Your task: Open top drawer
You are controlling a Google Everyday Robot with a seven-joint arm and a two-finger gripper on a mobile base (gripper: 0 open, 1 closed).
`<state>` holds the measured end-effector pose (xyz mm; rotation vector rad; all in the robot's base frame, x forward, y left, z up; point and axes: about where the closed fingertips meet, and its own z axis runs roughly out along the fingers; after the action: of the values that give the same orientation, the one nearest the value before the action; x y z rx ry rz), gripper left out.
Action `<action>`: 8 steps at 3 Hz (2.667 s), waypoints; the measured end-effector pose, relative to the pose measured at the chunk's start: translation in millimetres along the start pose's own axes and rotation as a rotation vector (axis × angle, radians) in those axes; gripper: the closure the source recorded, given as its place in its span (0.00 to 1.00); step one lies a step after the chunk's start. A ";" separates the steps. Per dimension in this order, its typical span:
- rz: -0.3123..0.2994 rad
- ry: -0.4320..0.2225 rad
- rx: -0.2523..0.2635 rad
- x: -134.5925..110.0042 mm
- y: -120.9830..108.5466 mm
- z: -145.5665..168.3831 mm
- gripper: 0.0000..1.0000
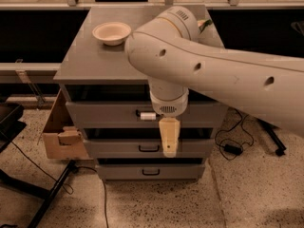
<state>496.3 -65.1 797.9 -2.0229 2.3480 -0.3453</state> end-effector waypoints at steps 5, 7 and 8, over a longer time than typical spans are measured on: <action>-0.078 0.011 -0.077 -70.6 -42.8 103.3 0.00; -0.068 -0.014 -0.138 -88.7 -43.6 120.6 0.00; -0.046 -0.050 -0.181 -93.9 -40.3 125.4 0.00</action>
Offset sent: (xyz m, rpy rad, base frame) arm 0.0517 0.0423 -0.0693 0.0212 0.0370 0.0828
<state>570.6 2.4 671.1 -2.1373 2.3846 -0.0850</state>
